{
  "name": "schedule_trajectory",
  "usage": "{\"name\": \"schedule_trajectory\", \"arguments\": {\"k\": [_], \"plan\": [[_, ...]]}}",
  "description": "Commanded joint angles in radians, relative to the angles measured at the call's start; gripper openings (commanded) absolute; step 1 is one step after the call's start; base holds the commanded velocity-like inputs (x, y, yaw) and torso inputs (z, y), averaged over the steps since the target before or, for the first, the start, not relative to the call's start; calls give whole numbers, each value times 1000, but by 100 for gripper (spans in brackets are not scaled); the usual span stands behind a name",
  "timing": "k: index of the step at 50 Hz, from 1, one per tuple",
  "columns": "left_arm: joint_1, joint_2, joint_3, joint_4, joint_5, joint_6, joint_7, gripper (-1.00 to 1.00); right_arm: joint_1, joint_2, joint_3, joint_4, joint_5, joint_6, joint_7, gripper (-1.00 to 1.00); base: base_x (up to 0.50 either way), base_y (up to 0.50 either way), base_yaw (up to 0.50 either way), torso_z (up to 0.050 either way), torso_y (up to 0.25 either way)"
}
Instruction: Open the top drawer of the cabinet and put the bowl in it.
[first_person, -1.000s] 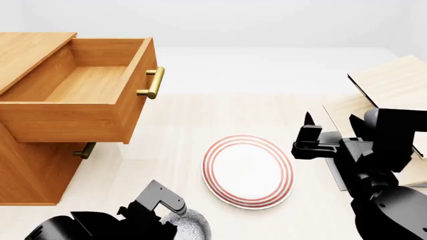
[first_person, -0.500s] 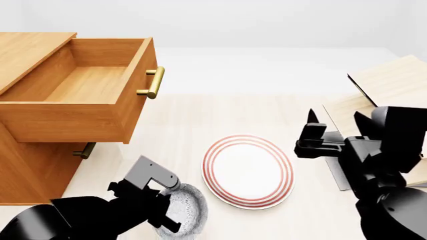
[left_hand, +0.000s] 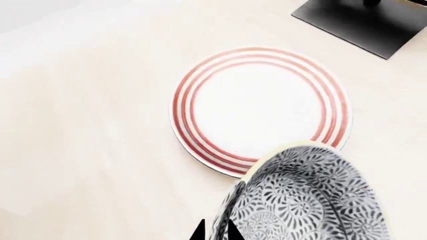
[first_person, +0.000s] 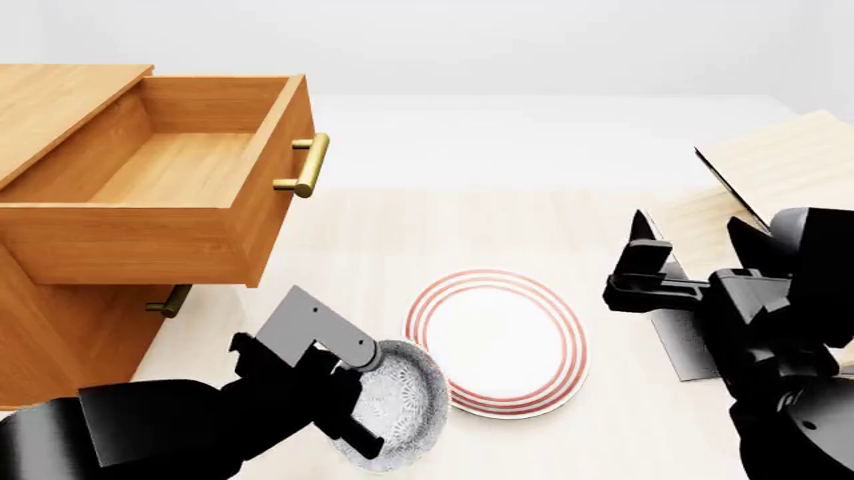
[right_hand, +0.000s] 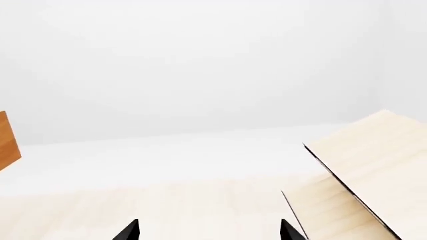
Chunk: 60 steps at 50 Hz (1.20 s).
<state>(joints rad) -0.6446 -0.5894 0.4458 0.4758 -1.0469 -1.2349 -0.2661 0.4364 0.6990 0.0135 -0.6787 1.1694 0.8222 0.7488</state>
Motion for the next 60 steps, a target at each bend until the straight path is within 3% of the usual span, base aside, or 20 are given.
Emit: {"name": "schedule_trajectory", "arguments": {"k": [1, 17, 28, 46, 60], "plan": [[-71, 30, -55, 90, -110, -63, -70, -100, -42, 29, 59, -20, 25, -19, 12, 100, 0, 0, 0, 0, 0], [-245, 101, -121, 120, -325, -161, -227, -100, -128, 77, 177, -64, 77, -51, 38, 100, 0, 0, 0, 0, 0], [-431, 156, -140, 34, -419, -182, -321, -100, -127, 91, 202, -87, 116, -53, 60, 100, 0, 0, 0, 0, 0], [-712, 232, -169, -106, -478, -149, -411, -100, -123, 94, 199, -92, 122, -56, 64, 100, 0, 0, 0, 0, 0], [-916, 237, -163, -311, -359, -105, -435, -100, -117, 99, 199, -93, 134, -57, 71, 100, 0, 0, 0, 0, 1]]}}
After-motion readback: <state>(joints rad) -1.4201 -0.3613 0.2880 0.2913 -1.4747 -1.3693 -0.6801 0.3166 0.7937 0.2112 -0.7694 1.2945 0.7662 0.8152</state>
